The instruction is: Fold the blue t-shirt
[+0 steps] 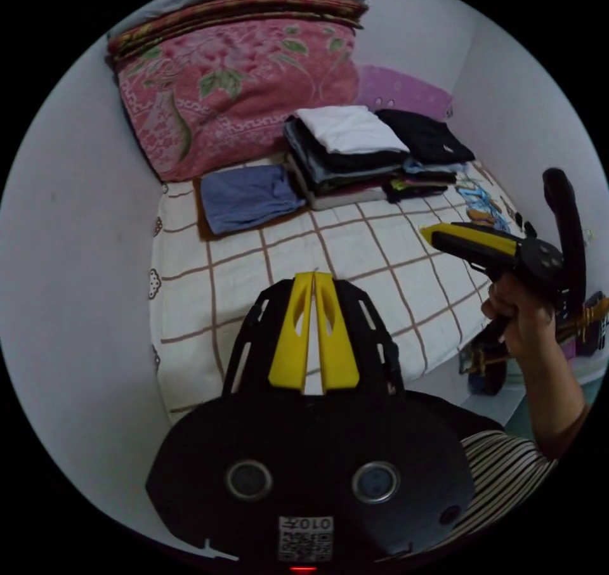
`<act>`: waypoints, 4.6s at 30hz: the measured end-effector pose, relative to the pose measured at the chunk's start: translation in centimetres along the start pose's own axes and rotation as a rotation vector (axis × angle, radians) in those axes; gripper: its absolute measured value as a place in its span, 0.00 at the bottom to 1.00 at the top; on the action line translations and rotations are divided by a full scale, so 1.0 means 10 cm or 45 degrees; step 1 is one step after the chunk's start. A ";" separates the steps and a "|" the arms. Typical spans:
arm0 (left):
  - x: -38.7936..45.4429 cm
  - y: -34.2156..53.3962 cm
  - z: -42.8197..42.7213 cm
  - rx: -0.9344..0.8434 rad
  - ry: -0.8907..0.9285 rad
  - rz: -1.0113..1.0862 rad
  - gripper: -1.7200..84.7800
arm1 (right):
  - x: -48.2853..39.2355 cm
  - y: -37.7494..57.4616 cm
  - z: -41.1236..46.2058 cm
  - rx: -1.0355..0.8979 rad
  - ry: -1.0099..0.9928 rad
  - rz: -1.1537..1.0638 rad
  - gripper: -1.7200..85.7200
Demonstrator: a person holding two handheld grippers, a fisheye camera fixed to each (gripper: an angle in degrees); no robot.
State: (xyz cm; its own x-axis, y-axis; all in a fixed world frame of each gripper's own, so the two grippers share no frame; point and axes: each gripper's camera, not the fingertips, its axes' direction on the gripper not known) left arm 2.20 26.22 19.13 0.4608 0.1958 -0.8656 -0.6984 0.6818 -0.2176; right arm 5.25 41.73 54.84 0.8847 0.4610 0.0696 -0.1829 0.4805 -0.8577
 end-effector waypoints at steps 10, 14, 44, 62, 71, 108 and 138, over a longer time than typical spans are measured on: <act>1.66 0.62 0.24 -0.110 0.121 0.105 0.02 | 0.19 1.37 -0.79 -0.222 0.175 0.141 0.03; 2.36 0.82 0.26 -0.098 0.015 0.035 0.02 | 0.36 1.83 -1.08 -0.220 0.140 0.177 0.03; 7.06 1.58 1.20 -0.032 -0.316 -0.288 0.02 | 2.78 4.49 -2.89 0.009 0.166 0.141 0.03; 7.78 1.83 1.81 -0.014 -0.237 -0.348 0.02 | 3.32 5.06 -3.27 0.055 0.326 0.190 0.03; 8.01 1.87 2.02 0.105 -0.332 -0.417 0.02 | 3.52 5.22 -3.30 0.121 0.332 0.054 0.03; 8.12 2.00 2.76 0.027 -0.184 -0.343 0.02 | 3.99 5.25 -3.19 0.109 0.202 0.037 0.03; 7.88 1.81 2.61 0.221 -0.400 -0.277 0.02 | 4.44 4.78 -2.94 0.025 0.147 0.154 0.03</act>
State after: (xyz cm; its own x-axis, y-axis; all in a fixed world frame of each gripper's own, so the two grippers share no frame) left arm 40.12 72.37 -41.22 0.7506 0.2216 -0.6226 -0.4765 0.8342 -0.2776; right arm 48.42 63.20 1.94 0.8988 0.4281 -0.0939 -0.2986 0.4414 -0.8462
